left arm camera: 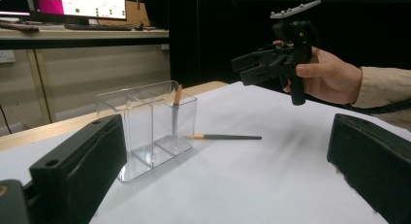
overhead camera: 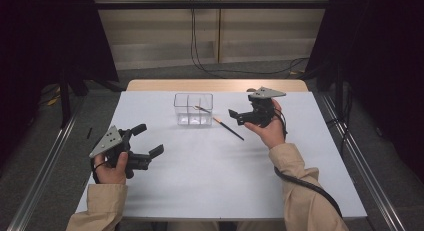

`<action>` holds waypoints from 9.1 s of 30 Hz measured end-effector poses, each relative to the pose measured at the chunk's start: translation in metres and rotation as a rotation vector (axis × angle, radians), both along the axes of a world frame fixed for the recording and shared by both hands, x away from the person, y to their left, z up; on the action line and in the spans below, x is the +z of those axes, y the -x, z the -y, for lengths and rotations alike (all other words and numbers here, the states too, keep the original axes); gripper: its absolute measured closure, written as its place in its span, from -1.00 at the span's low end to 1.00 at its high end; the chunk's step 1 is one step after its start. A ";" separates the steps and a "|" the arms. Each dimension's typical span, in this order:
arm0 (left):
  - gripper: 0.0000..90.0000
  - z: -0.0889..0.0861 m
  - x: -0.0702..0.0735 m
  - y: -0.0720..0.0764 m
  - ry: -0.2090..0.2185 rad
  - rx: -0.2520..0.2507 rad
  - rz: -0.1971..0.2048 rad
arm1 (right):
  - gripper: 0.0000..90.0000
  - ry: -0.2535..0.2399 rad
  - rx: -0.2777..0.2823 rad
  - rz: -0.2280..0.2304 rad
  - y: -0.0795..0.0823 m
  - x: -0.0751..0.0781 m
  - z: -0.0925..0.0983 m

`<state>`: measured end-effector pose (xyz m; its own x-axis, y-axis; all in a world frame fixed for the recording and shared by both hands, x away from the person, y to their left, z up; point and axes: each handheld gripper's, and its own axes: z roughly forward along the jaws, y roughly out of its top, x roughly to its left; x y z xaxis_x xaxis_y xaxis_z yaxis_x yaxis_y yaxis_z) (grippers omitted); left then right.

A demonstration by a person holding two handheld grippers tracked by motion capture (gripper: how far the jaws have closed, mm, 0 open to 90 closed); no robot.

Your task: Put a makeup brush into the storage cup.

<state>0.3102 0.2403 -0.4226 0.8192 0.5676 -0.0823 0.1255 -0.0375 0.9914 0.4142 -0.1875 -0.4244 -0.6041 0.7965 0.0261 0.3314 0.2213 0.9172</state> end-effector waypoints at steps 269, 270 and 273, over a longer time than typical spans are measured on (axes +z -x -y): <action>-0.99 0.010 -0.003 -0.001 -0.061 -0.009 0.000 | 0.89 -0.184 0.073 -0.210 0.032 0.009 0.015; -0.99 0.010 -0.003 -0.001 -0.061 -0.009 -0.001 | 0.89 -0.183 0.080 -0.203 0.033 0.009 0.015; -0.99 0.012 -0.004 -0.001 -0.063 -0.015 -0.004 | 0.89 -0.188 0.090 -0.174 0.038 0.010 0.015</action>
